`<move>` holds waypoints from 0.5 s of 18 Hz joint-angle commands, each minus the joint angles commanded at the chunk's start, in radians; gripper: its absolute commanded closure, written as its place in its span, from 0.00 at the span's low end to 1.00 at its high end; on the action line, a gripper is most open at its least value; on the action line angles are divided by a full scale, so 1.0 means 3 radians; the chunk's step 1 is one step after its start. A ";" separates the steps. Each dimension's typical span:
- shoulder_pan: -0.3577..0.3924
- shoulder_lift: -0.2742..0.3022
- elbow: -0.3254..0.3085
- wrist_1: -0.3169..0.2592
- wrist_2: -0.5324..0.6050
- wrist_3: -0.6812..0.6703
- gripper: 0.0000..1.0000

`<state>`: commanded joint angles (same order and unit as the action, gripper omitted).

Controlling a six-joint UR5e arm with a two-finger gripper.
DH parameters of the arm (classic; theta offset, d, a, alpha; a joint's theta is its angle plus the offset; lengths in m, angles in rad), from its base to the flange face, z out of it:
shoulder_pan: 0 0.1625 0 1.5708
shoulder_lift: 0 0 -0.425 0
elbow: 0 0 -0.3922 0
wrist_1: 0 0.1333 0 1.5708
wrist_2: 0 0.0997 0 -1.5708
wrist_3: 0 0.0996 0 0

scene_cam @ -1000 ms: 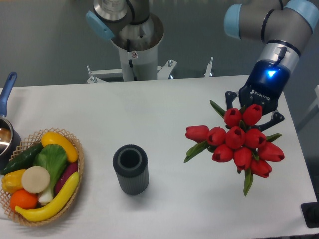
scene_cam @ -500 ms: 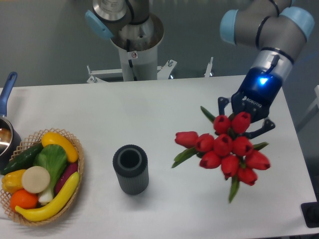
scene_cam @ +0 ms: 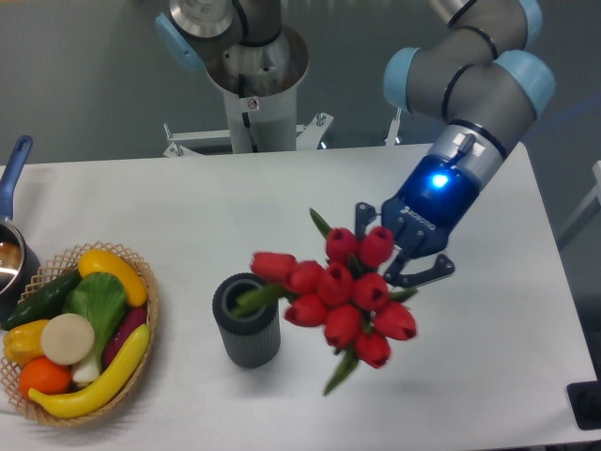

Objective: Insert the flowers into the vase
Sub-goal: 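Carry the tulip bouquet over the dark grey vase, stems down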

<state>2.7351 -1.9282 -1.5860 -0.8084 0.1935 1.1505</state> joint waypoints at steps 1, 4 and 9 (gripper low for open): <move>-0.0015 0.0015 -0.0036 0.0000 -0.0066 0.0005 0.83; -0.0056 0.0122 -0.0260 0.0000 -0.0383 0.0036 0.83; -0.0087 0.0250 -0.0644 0.0000 -0.0716 0.0358 0.83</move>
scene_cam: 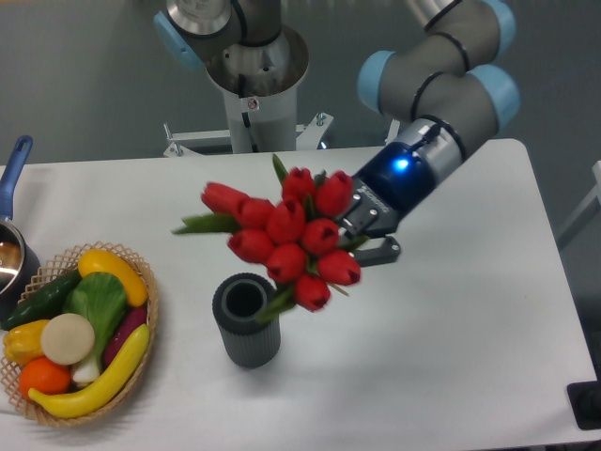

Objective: Insert the flowers into the vase
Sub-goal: 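Carry the tulip bouquet over the dark grey vase, stems down, then lower the tulip stems into the vase opening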

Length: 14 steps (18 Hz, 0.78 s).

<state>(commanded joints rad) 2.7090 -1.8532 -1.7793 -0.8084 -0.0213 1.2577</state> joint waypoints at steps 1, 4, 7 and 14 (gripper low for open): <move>-0.0030 0.0031 -0.0036 0.0000 -0.0011 0.0000 0.83; -0.0092 0.0057 -0.0082 -0.0005 -0.0016 0.0000 0.83; -0.0123 0.0103 -0.0128 -0.0005 -0.0016 0.0000 0.83; -0.0169 0.0072 -0.0226 -0.0005 0.0020 0.0006 0.83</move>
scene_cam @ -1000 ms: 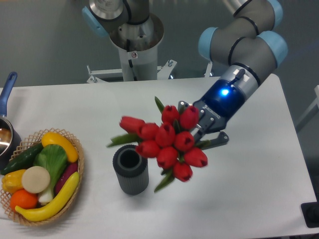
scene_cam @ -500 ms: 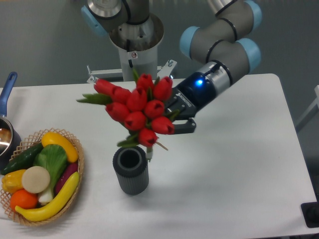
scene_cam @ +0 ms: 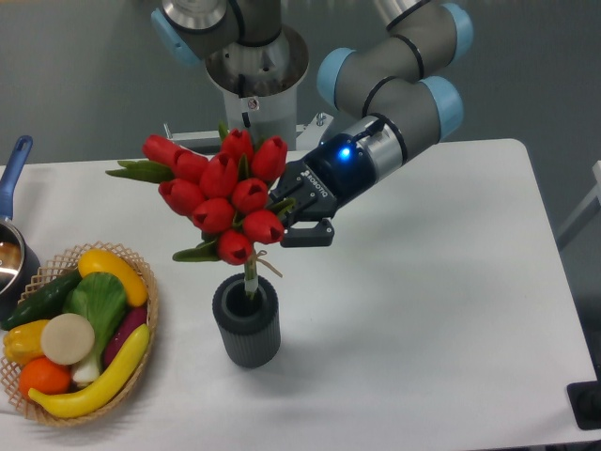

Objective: Insert the flowers into the vase
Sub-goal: 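Lower the tulip stems into the vase opening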

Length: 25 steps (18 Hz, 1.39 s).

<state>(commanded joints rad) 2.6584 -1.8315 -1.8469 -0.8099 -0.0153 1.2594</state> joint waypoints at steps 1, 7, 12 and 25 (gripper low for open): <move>-0.0010 -0.0005 0.0000 0.0000 0.0005 0.0000 0.83; -0.0036 -0.0107 -0.0005 0.0005 0.0015 0.0082 0.83; -0.0036 -0.0133 -0.0107 0.0010 0.0031 0.0204 0.83; -0.0102 -0.0327 -0.0199 0.0005 0.0205 0.0409 0.83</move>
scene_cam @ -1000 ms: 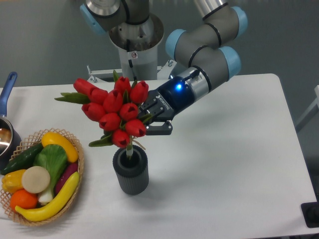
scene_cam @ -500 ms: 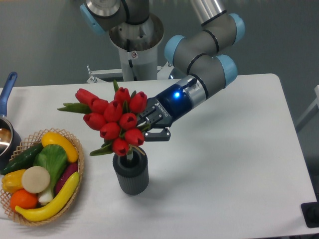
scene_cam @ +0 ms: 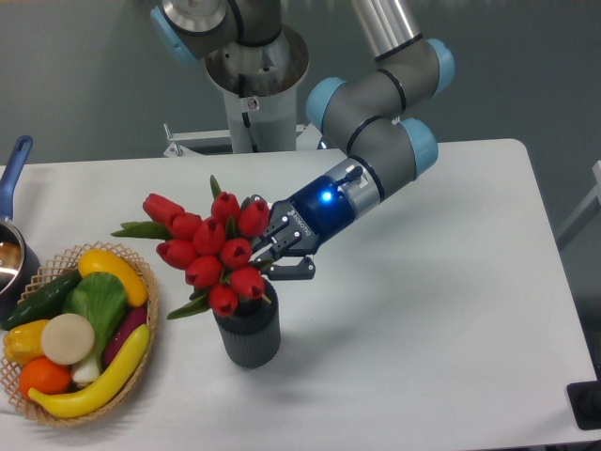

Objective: Insert the flowers into the vase
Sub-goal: 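Lower the tulip stems into the vase opening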

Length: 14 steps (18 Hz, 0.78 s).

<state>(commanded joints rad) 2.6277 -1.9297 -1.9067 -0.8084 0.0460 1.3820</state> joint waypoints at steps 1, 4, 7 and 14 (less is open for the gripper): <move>-0.0005 -0.0010 -0.0015 0.0000 0.0000 0.0026 0.83; -0.0005 -0.0092 -0.0026 0.0000 0.0000 0.0118 0.83; -0.0005 -0.0123 -0.0051 0.0005 0.0000 0.0149 0.83; -0.0005 -0.0215 -0.0077 0.0000 0.0087 0.0317 0.82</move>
<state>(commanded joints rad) 2.6262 -1.9941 -1.9297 -0.8084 0.0721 1.4772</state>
